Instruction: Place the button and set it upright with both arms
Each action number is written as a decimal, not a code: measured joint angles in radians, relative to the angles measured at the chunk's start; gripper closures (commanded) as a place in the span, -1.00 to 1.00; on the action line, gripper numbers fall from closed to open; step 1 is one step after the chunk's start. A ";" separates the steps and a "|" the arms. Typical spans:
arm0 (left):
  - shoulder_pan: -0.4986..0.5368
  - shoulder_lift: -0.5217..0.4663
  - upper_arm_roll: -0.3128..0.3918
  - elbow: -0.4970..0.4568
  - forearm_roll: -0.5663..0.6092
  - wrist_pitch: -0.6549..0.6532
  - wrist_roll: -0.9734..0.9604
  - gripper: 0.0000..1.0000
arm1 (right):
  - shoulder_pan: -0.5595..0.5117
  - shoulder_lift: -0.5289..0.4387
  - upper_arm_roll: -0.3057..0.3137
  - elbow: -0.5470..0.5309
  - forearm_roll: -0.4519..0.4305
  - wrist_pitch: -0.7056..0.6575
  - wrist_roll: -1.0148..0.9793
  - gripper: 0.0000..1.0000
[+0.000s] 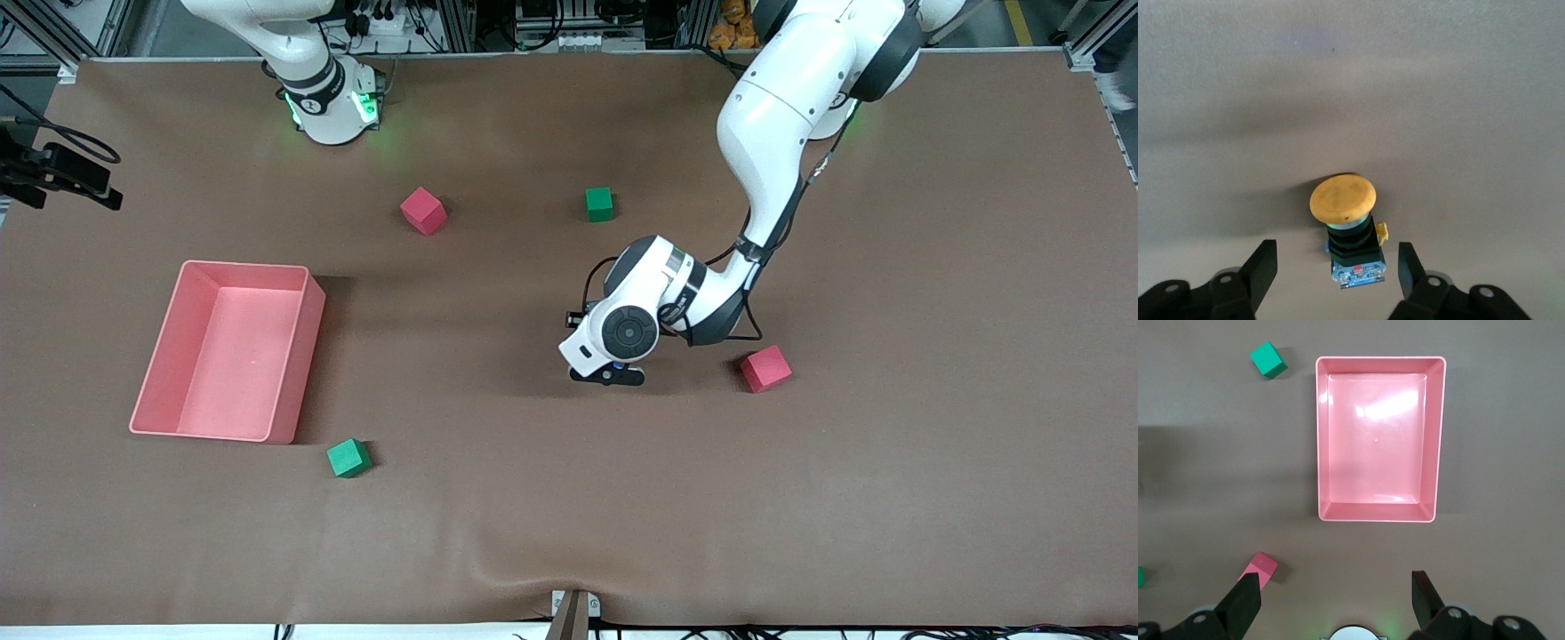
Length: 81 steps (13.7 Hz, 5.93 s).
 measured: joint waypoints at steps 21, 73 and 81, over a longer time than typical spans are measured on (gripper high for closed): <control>-0.024 0.014 0.010 0.034 0.000 0.005 -0.191 1.00 | 0.000 -0.001 0.012 0.036 -0.003 -0.010 0.008 -1.00; -0.511 0.052 0.291 0.015 0.973 0.274 -1.274 -1.00 | 0.000 -0.001 0.016 0.038 -0.016 -0.010 0.009 -1.00; -0.493 -0.122 0.285 0.020 0.732 0.122 -1.139 -1.00 | 0.001 -0.001 0.016 0.038 -0.016 -0.010 0.009 -1.00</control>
